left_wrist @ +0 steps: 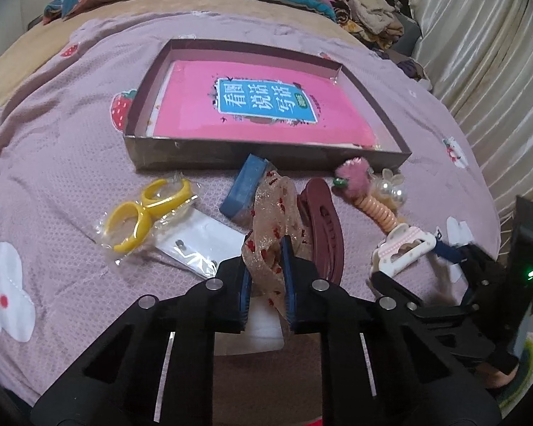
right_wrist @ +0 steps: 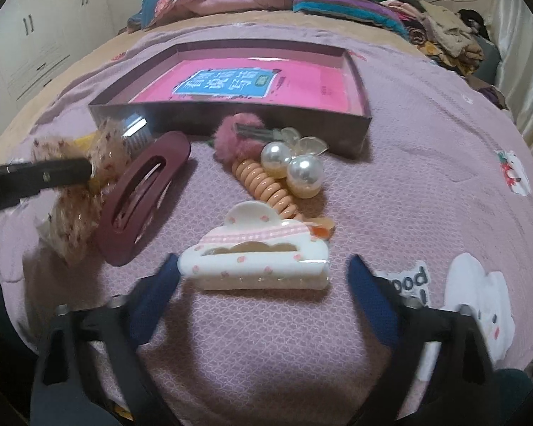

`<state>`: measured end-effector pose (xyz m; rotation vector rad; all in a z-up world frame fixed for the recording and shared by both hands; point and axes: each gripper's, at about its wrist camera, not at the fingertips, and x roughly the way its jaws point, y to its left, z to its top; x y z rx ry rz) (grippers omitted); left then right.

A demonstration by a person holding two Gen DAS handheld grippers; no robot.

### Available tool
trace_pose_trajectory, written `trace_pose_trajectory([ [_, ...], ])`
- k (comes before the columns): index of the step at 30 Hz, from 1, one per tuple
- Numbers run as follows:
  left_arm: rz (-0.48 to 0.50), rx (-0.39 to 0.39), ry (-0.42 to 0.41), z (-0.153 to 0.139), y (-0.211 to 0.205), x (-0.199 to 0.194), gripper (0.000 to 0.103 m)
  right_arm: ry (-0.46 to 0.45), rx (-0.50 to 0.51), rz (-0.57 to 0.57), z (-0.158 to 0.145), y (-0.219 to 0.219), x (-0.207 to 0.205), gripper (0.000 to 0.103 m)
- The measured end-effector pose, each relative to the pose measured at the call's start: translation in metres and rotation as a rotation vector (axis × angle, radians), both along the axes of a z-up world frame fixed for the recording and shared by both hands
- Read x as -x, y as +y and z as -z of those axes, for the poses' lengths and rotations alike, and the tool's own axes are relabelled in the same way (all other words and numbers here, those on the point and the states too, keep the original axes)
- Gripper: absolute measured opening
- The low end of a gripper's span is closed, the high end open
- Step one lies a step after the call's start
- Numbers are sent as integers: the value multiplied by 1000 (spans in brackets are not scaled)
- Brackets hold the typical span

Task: Organize jewelry
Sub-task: 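Grasp the red-dotted lace bow with the left tool while the right tool grasps the white cloud claw clip, then carry the bow into the tray and open the left tool while the right tool carries the claw clip over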

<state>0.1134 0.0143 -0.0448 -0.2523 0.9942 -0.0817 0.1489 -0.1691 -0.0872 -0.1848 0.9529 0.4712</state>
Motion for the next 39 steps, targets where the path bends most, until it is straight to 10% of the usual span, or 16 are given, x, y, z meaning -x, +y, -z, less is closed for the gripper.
trace_pose_trajectory([
  [24,-67,-15,-163,-87,34,-42,7,-100,-168,113,-81,-74,-9,80],
  [39,-130,-30,-194,-96,55,-88,7,-193,-204,71,-121,-46,-70,80],
])
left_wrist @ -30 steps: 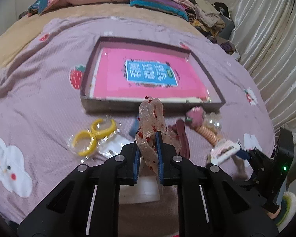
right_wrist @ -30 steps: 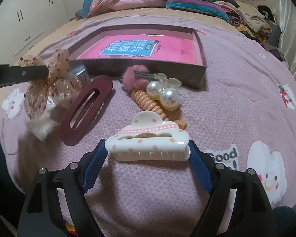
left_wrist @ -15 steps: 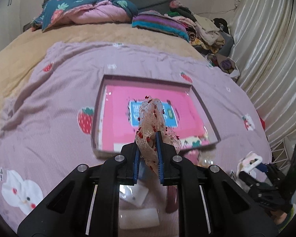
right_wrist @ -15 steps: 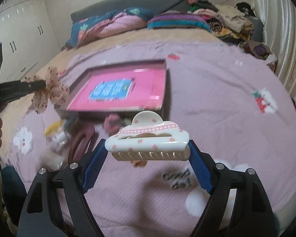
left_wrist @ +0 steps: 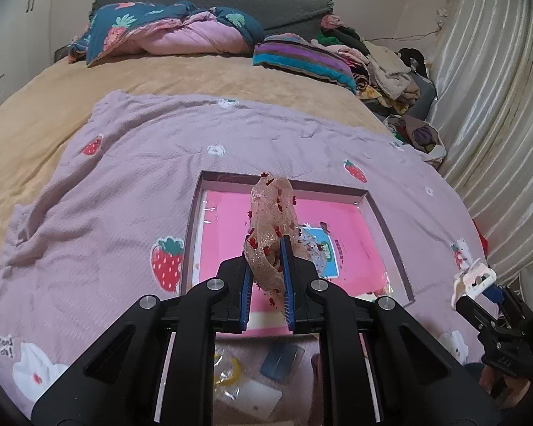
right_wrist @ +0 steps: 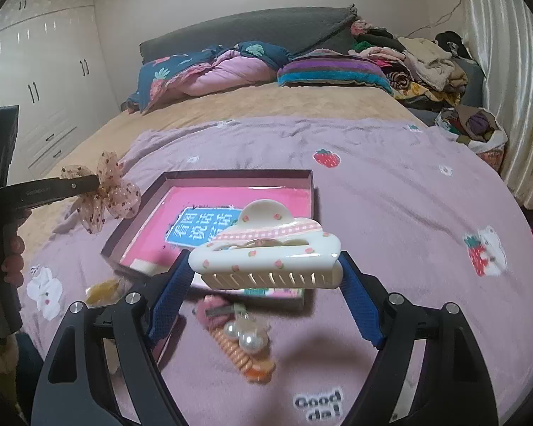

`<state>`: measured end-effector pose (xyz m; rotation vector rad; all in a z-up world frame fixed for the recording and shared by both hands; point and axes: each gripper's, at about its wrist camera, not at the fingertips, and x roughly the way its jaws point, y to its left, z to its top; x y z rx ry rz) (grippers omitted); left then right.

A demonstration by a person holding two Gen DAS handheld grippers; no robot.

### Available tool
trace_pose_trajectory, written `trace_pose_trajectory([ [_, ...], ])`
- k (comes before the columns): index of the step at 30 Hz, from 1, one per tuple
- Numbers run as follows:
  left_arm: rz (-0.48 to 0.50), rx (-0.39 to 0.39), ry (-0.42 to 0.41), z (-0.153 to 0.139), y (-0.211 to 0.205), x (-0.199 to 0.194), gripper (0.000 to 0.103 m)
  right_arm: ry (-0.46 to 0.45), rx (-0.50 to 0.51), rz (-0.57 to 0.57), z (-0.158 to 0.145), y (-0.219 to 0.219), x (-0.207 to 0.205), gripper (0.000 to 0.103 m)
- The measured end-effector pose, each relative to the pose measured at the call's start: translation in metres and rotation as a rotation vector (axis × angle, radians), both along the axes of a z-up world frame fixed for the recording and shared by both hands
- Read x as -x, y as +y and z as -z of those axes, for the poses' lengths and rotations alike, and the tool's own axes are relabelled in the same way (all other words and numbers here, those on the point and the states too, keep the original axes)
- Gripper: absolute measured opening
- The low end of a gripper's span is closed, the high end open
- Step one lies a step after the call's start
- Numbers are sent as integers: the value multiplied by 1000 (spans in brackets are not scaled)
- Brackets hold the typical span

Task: Organize jewelry
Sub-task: 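Carry the bow into the tray and open the left tool while the right tool carries the claw clip over, then lower the white claw clip into the tray and open the right tool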

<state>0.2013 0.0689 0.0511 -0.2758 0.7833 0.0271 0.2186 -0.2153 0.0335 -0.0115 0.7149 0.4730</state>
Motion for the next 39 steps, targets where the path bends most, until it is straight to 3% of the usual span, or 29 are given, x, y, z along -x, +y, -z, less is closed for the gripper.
trace_pose_trajectory([
  [9,-4,-29,30,20,-3,-25,7,21,26,-7,13,26,-37,80],
  [24,10,-5,97,64,1,-50,8,116,43,-18,54,56,-74,80],
  [27,8,-2,108,69,3,-51,18,129,42,-20,59,58,-77,80],
  [29,6,-4,114,70,4,-50,34,137,43,-23,62,60,-77,80],
  [33,-1,-19,107,68,6,-43,41,155,51,-30,70,62,-78,80],
  [35,-8,-26,105,65,7,-39,51,173,56,-34,75,63,-79,80],
  [39,-16,-44,92,57,8,-28,58,209,67,-27,84,64,-78,80],
])
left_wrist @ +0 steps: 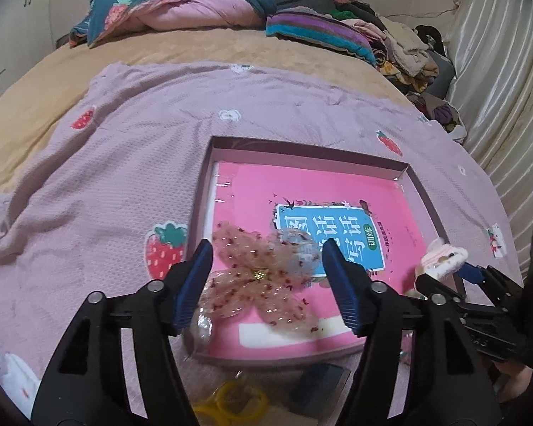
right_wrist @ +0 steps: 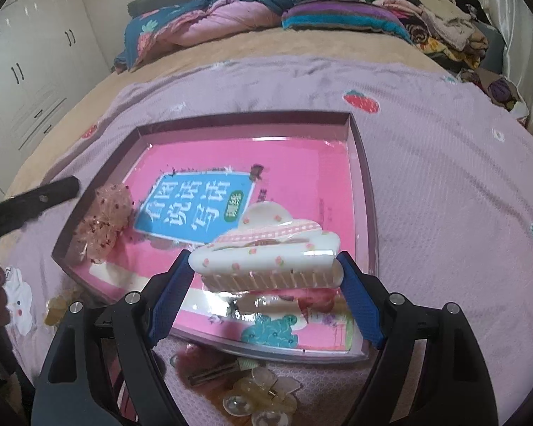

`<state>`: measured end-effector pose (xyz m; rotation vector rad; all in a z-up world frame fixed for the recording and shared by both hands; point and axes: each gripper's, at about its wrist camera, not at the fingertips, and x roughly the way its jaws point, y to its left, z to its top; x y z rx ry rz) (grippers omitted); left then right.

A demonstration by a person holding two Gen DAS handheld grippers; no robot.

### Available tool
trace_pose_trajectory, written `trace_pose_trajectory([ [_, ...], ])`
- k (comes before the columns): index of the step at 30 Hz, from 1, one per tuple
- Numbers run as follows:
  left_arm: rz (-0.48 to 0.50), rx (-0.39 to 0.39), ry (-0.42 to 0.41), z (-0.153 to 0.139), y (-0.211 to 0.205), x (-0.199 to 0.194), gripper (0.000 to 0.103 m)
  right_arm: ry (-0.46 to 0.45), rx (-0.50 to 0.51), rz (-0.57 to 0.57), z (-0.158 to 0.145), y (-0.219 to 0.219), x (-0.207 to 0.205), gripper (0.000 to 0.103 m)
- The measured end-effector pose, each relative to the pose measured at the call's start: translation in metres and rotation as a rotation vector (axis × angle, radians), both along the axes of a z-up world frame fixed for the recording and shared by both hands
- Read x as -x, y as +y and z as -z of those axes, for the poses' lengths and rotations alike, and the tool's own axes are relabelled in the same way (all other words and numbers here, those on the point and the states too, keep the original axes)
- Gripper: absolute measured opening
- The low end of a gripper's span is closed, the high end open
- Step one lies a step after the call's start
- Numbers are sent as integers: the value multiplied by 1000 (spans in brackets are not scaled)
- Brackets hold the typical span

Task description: Organize jewelry

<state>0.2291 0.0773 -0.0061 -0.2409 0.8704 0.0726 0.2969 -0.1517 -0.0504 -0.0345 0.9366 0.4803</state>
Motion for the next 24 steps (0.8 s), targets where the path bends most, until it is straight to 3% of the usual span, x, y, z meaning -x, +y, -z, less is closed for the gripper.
trace_pose_trajectory([
  [3,-8,-10,-8,-7,1,8,64,18,-2,4,3,-2,3,81],
  [7,-14,-16,-27,-17,0,20,71,-2,-17,18,-6,-9,12,89],
  [17,-23,-28,-81,-43,-5,49,88,-103,-57,39,-51,-32,45,95],
  [24,-31,-29,-121,-62,-10,71,92,-179,-83,33,-81,-42,76,96],
])
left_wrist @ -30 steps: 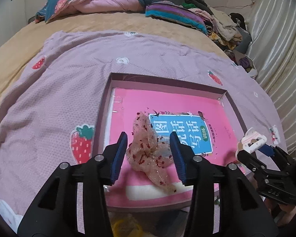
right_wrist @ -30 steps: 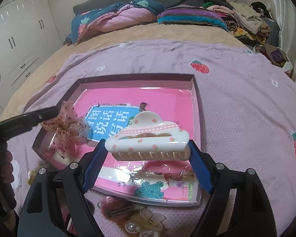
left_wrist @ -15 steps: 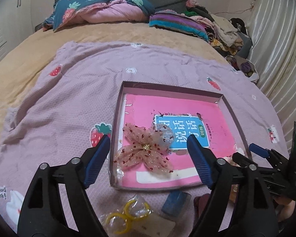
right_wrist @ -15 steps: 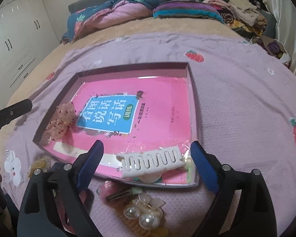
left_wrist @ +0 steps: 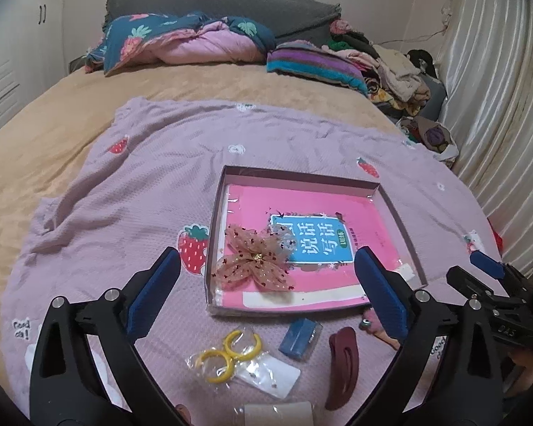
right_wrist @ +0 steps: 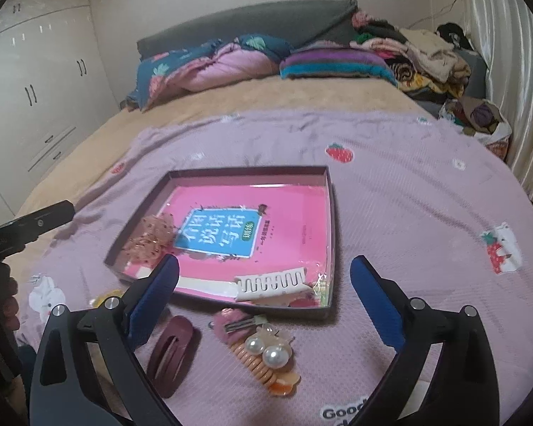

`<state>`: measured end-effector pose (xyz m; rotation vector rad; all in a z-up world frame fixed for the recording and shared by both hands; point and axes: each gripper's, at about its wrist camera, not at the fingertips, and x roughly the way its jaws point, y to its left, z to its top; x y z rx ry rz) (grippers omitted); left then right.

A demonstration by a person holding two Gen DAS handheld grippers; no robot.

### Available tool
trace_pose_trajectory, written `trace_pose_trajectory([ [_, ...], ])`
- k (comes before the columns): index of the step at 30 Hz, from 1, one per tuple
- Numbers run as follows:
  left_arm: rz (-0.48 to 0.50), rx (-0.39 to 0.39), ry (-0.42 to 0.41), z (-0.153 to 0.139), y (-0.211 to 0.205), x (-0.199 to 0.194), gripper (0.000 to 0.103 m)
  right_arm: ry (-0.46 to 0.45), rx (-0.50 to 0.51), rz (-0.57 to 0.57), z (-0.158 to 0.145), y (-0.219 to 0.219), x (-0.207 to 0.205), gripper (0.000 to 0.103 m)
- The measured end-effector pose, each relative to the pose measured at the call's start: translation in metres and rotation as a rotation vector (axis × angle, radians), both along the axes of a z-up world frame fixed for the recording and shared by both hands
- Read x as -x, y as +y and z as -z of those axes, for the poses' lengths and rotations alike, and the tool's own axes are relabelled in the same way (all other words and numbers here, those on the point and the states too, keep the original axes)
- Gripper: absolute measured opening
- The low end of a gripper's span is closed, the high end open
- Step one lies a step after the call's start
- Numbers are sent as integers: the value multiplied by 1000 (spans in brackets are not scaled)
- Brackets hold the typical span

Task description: Organize jewelry

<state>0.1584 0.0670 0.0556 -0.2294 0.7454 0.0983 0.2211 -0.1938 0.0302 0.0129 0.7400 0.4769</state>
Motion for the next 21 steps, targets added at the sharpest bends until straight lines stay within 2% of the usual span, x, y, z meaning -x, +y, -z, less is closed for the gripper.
trace_pose_trajectory([
  [10,-14,-1,-51,-21,-6,34,93,-82,-33,-6,-31,-17,42,97],
  [21,-20,-8,-71,-24,-11,65,93,-129,-37,-15,-45,-23,71,98],
])
